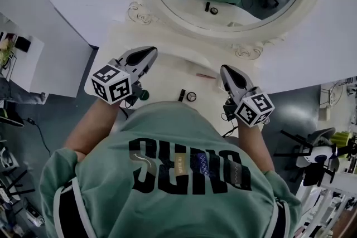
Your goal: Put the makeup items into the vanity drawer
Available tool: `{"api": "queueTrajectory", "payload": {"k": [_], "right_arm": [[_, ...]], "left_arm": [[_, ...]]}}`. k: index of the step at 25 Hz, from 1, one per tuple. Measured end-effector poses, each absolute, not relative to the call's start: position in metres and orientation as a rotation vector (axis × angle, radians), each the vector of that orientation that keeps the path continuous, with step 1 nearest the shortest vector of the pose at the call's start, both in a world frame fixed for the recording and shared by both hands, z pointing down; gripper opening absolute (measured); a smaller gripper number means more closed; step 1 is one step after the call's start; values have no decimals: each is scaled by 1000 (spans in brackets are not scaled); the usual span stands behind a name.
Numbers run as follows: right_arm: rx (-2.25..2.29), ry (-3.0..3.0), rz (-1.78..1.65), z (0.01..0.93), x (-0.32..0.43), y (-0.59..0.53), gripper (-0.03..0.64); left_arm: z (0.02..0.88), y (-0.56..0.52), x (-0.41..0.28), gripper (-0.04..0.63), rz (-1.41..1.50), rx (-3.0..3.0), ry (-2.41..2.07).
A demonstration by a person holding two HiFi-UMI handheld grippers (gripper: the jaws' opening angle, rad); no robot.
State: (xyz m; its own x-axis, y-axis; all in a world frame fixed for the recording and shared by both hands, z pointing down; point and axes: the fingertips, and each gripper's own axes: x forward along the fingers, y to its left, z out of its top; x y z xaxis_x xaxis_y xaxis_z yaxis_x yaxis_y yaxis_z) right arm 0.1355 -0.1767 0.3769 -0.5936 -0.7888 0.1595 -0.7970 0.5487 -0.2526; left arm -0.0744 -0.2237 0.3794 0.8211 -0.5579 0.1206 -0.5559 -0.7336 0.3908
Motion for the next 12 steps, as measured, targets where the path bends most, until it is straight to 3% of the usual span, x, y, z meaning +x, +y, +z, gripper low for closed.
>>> {"api": "queueTrajectory", "payload": {"k": [12], "right_arm": [[1417,-2736,449,378,142,-167,8]], "left_arm": [[378,-216,-70,5,-7,2595,-826]]}}
